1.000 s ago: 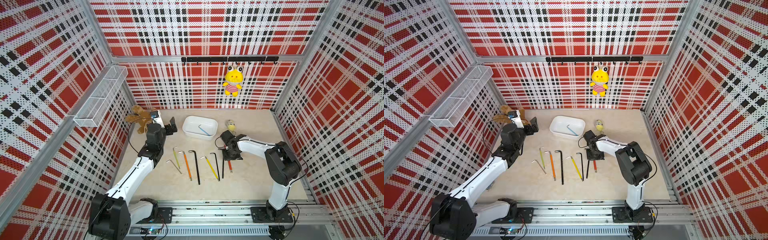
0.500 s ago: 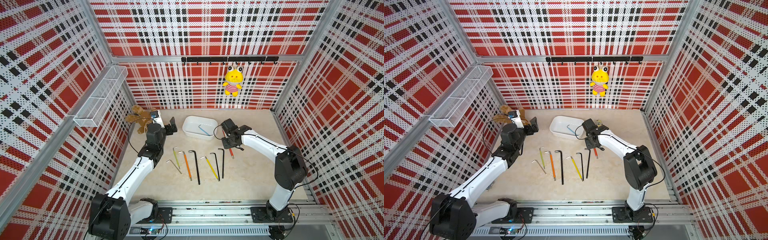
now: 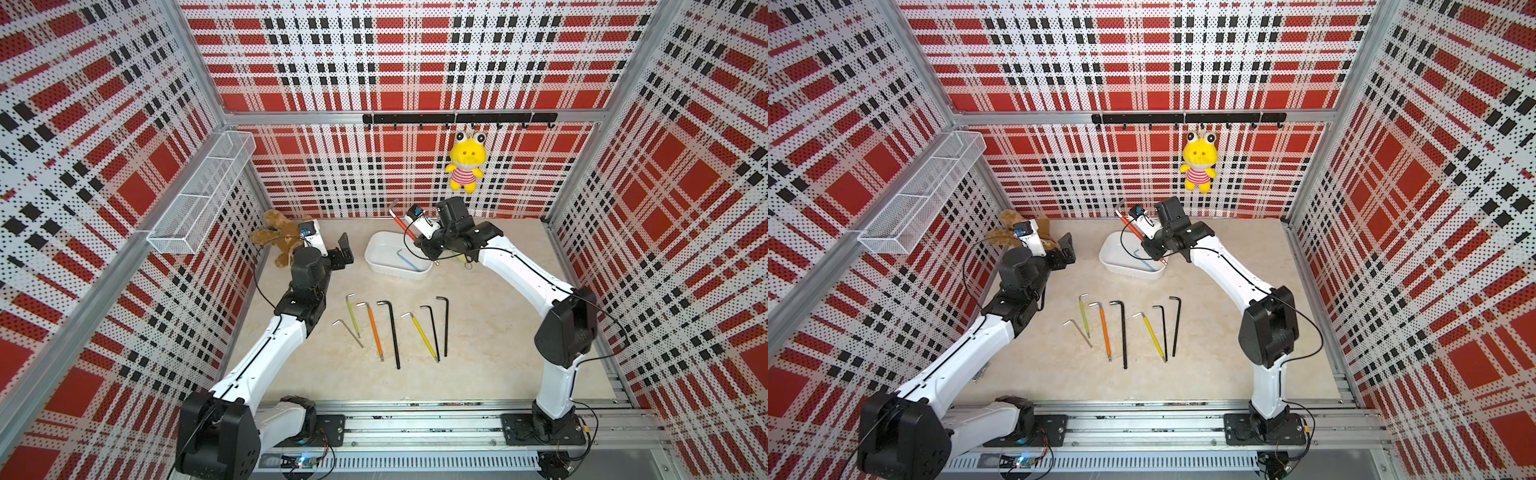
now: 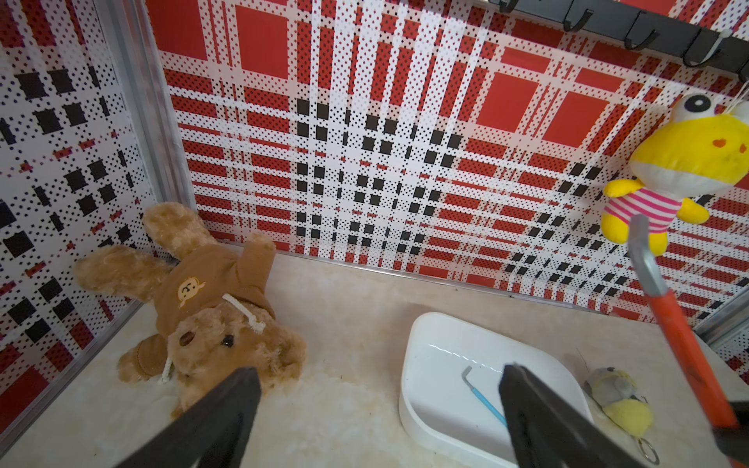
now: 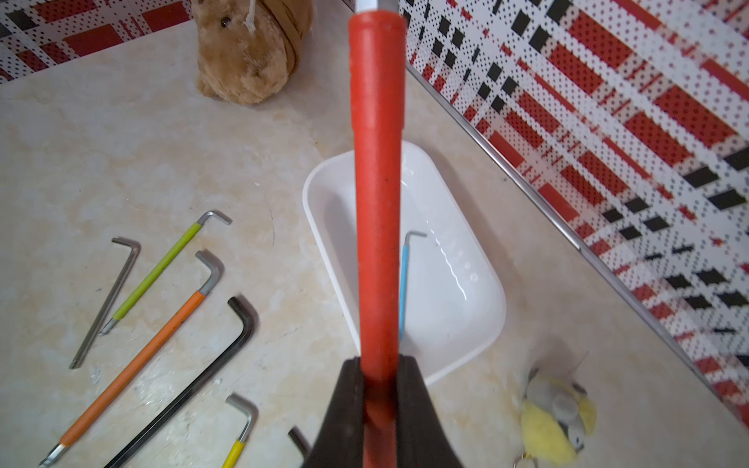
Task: Put the hex key on the desktop into the storage box
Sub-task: Place the Allen key in the storage box.
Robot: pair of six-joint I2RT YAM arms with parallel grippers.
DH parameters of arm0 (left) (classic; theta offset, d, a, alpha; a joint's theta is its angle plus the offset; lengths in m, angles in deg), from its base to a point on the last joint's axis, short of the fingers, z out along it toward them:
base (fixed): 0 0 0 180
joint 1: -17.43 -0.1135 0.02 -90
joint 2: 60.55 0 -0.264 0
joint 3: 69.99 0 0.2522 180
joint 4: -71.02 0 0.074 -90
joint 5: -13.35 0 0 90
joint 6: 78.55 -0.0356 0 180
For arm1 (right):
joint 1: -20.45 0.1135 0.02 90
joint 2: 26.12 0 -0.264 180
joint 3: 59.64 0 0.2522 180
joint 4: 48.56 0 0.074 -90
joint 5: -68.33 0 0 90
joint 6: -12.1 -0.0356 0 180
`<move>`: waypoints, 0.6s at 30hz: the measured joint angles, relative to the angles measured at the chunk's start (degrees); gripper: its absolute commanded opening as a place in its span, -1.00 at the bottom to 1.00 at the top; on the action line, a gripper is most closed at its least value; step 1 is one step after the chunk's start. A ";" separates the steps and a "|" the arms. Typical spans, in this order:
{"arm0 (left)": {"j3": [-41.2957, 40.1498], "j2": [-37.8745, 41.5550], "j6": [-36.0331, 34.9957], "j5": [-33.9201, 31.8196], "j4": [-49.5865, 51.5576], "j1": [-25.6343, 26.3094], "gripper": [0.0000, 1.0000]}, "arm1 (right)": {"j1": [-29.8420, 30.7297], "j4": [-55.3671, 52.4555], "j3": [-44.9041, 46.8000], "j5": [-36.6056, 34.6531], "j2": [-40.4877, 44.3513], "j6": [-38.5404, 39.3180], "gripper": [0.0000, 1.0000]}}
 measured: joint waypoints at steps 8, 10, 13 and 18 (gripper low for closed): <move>0.00 0.22 -0.11 -0.83 0.57 0.00 0.98 | -0.83 -2.32 -18.05 3.69 -21.07 5.27 -1.00; 0.00 0.22 -0.22 -0.90 0.61 0.00 0.98 | -1.22 -3.39 -21.24 3.93 -24.44 5.62 -1.00; 0.00 0.20 -0.28 -0.92 0.59 -0.04 0.98 | -1.90 -4.81 -24.63 4.17 -27.74 5.77 -1.00; 0.00 0.09 -0.28 -0.85 0.59 -0.44 0.98 | -2.40 -5.42 -25.59 4.44 -29.09 5.70 -1.00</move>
